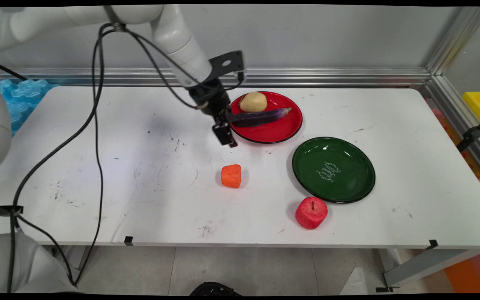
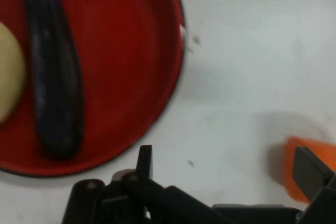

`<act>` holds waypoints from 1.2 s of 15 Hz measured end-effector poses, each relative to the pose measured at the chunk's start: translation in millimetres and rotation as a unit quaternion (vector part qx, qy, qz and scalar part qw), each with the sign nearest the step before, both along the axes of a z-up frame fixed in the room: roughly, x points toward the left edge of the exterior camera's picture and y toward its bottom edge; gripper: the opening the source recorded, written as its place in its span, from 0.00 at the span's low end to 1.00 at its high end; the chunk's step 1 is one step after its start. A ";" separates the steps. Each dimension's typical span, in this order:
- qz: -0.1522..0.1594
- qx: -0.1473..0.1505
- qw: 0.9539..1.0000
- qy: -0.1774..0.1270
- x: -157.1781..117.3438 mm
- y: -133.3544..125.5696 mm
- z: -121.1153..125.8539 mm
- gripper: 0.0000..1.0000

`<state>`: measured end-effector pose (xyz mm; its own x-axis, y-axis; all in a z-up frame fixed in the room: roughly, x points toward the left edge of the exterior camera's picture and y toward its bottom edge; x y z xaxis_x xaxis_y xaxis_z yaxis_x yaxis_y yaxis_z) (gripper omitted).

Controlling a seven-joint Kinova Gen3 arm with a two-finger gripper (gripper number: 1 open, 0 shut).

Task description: Pick up the eggplant from the red plate

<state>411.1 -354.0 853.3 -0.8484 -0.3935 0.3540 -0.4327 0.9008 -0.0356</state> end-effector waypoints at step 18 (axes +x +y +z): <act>0.020 -0.053 0.998 0.012 -45.6 -131.3 -42.8 1.00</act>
<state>365.5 -485.2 810.5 -0.8236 -0.3850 0.4164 -0.4693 0.8749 -0.1193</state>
